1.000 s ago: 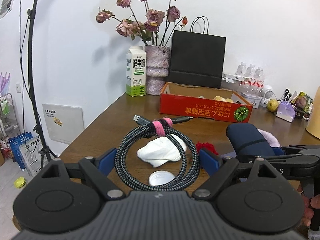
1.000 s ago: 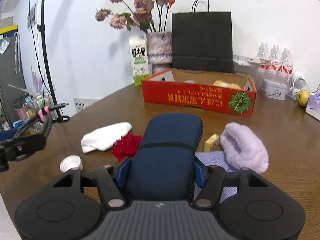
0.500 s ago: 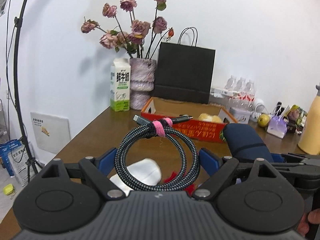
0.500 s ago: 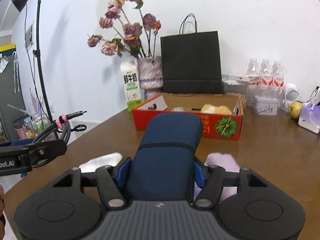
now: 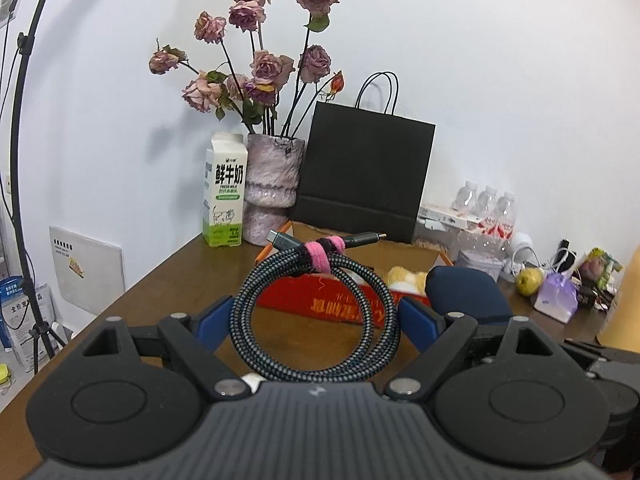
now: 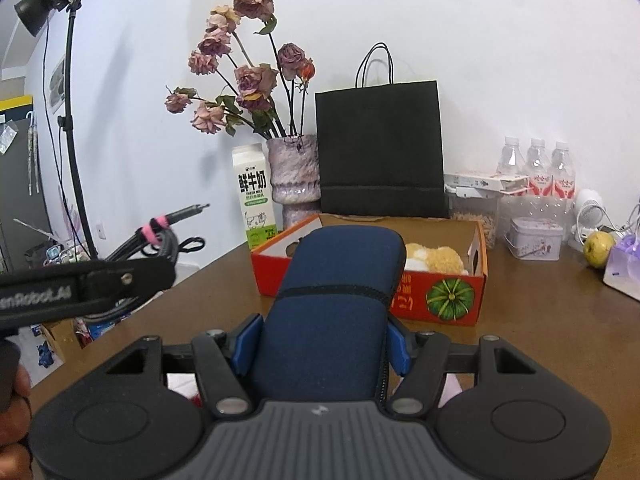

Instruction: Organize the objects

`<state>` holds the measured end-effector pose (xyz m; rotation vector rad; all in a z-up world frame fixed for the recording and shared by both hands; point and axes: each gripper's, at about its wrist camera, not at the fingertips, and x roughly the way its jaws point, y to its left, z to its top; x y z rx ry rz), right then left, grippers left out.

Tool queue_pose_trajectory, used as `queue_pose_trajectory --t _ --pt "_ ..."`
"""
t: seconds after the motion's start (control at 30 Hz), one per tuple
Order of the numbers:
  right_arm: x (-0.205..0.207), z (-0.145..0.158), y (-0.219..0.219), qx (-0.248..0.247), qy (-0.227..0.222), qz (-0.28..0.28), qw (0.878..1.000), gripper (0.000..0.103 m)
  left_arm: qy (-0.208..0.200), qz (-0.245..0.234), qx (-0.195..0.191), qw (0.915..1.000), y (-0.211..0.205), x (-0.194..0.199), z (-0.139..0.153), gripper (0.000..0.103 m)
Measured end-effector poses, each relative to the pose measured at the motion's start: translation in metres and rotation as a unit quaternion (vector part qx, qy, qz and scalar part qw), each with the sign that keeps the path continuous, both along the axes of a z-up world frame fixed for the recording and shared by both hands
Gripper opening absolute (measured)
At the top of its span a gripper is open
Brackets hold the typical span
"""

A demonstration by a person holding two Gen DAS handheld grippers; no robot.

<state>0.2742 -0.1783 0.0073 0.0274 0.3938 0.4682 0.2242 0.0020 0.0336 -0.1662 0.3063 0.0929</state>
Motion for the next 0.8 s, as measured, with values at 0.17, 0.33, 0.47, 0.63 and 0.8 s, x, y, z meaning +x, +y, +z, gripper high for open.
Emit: queue_pose_trajectory --t 0.17,0.33,0.47,0.63,0.8 --pt "0.021 0.007 0.002 0.002 -0.007 -0.001 1.000 0.062 -0.003 0.004 -0.012 0.9999 -0.006 0.029 0.007 0.089" --pt "0.048 0.013 0.000 0.009 -0.005 -0.004 1.000 0.062 -0.007 0.010 -0.028 0.9995 -0.010 0.059 0.017 0.089" --pt "0.073 0.019 -0.001 0.016 -0.010 -0.012 1.000 0.062 -0.009 0.017 -0.034 0.9992 -0.014 0.083 0.024 0.089" --pt "0.101 0.025 -0.003 0.033 -0.016 -0.023 0.999 0.062 -0.007 0.029 -0.038 0.9988 -0.021 0.114 0.028 0.089" --pt "0.123 0.029 -0.004 0.041 -0.020 -0.028 0.999 0.062 -0.006 0.042 -0.040 0.9983 -0.027 0.137 0.028 0.089"
